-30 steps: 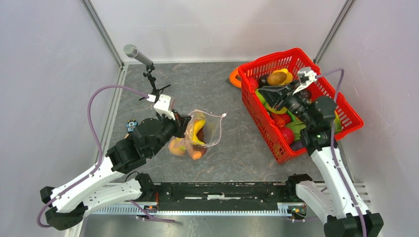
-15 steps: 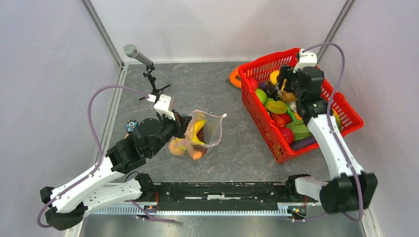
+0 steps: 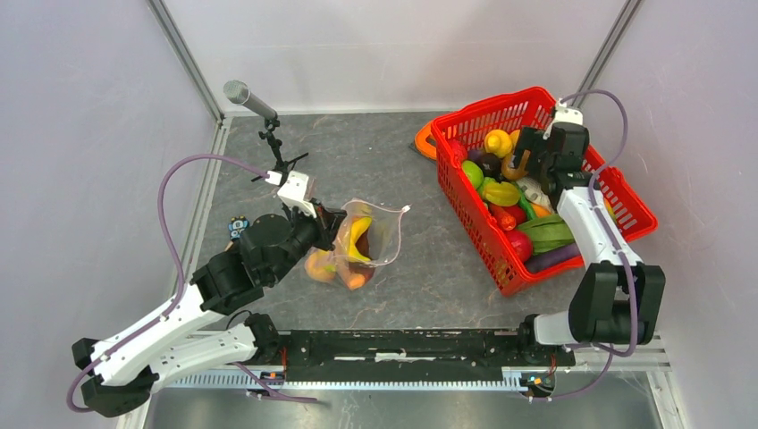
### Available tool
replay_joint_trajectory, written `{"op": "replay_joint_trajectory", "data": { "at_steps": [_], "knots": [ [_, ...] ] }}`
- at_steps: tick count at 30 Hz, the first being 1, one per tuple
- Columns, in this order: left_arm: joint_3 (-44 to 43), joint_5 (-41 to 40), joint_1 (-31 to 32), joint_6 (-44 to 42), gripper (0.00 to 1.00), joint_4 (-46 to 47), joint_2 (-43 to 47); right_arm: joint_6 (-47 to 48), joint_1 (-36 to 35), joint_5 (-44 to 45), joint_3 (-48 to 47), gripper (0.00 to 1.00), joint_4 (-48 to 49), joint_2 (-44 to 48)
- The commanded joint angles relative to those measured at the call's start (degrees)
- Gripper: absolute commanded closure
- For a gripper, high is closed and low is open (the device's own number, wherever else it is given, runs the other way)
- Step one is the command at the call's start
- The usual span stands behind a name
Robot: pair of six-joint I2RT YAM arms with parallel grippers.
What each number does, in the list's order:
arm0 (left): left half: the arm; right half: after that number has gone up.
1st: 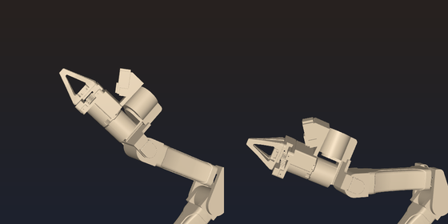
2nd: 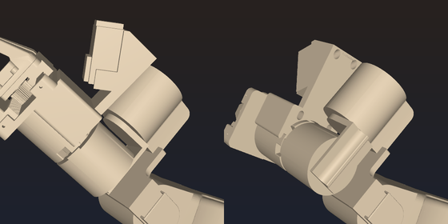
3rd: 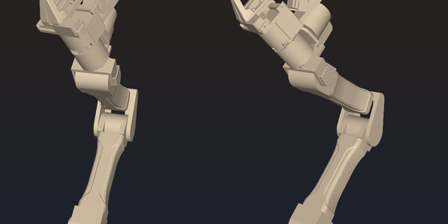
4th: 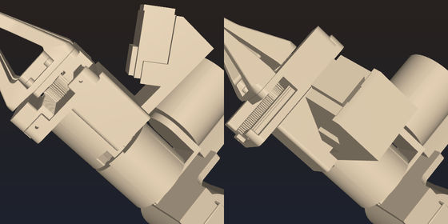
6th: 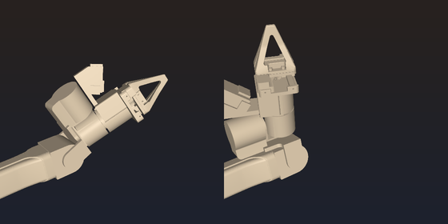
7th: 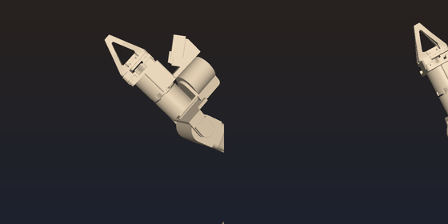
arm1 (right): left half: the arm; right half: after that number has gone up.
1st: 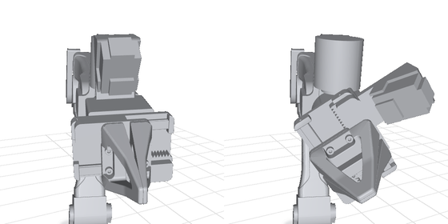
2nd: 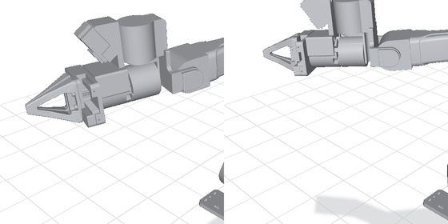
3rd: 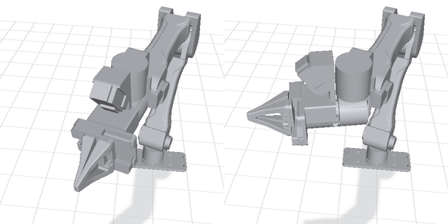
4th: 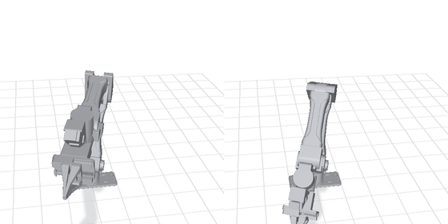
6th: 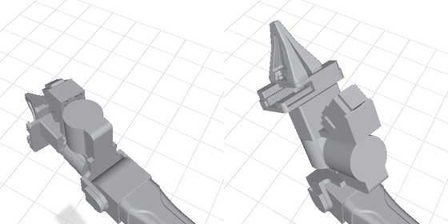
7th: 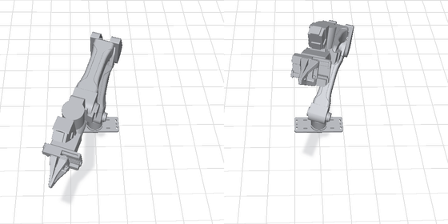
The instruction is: Place the food in the zip-top bag and seal the zipper
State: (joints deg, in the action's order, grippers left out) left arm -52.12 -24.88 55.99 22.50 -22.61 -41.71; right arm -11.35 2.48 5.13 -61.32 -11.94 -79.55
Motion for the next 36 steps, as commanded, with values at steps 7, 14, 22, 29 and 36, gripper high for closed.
{"op": "replay_joint_trajectory", "data": {
  "at_steps": [7, 14, 22, 29, 36],
  "knots": [
    [0.06, -1.20, -0.19, 1.65, 0.95, 1.51, 1.53, -17.95, 1.56, -8.59, 3.13, 0.11, 13.38, -4.24],
    [-0.28, -0.78, -0.18, 1.62, 0.95, 1.34, 1.02, -22.88, 1.58, -5.48, 6.34, 0.11, 14.12, -4.02],
    [-0.25, -0.88, -0.18, 1.66, 0.95, 1.43, 0.94, -19.70, 1.65, -9.55, 5.46, 0.45, 13.36, -4.75],
    [-0.44, -0.95, -0.21, 1.45, 0.95, 1.42, 0.57, -18.35, 1.65, -11.92, 13.09, 0.60, 21.83, 7.98],
    [-0.41, -0.36, -0.21, 1.40, 0.95, 2.13, -0.06, -16.24, 1.68, -18.51, 15.73, 0.62, 22.06, 19.15]
  ]
}}
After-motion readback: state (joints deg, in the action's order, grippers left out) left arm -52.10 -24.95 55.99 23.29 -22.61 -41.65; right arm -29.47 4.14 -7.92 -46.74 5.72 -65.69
